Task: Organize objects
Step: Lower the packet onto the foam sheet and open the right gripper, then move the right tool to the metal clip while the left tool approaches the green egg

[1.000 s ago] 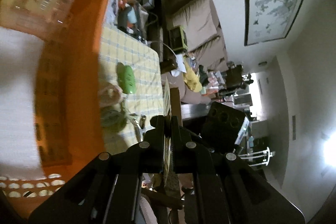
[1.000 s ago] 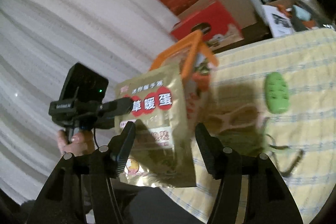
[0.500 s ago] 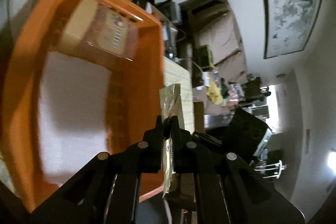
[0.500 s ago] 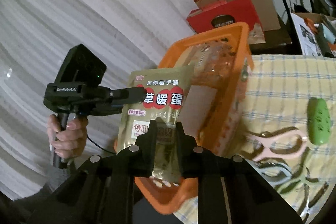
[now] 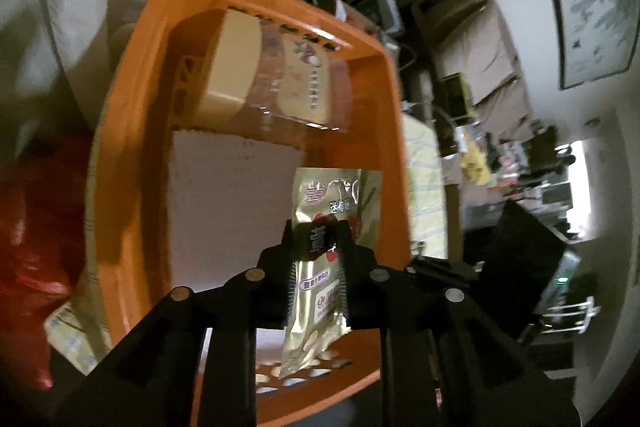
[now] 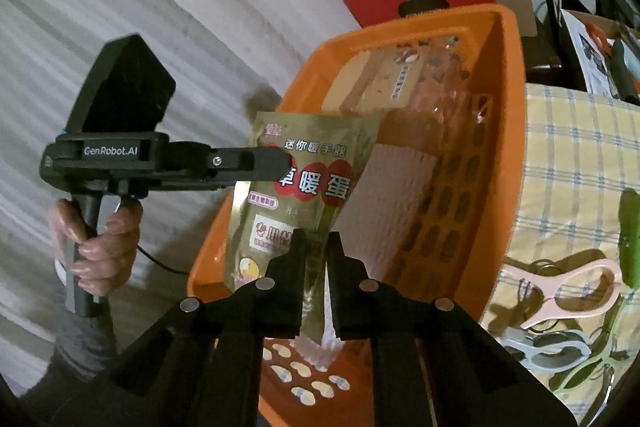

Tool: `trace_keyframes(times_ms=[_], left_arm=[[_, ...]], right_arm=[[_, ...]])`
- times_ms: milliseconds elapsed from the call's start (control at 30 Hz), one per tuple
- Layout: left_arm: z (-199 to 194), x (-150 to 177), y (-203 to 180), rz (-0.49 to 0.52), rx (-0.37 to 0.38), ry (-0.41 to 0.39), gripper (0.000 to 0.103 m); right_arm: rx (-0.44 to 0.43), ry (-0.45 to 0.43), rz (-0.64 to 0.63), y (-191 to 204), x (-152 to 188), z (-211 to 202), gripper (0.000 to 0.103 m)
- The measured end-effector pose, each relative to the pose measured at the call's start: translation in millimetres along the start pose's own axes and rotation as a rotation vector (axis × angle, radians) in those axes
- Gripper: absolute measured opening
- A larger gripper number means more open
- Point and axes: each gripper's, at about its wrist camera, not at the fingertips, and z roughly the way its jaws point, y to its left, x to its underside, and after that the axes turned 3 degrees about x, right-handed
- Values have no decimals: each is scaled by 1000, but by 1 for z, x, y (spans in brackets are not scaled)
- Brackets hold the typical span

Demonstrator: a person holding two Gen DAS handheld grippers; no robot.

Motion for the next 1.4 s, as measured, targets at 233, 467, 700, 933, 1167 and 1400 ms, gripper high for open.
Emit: trace_keyframes(times_ms=[233, 467, 700, 933, 1167, 1400], left_arm=[[10, 4, 2, 66, -151, 8, 23], [12, 7, -9, 155, -328, -25, 46], [-1, 14, -11, 157, -325, -68, 49], [0, 20, -27, 196, -356, -123, 62], [1, 38, -51, 272, -405, -166, 75], [10, 54, -77, 344, -418, -187, 87]], right_arm=[[65, 45, -20, 7, 2, 25, 9], [185, 106, -63, 18, 2, 49, 9], [214, 147, -80, 26, 6, 64, 9], [236, 73, -93, 24, 3, 36, 11], [322, -6, -113, 19, -2, -5, 34], [395, -46, -96, 8, 3, -38, 57]])
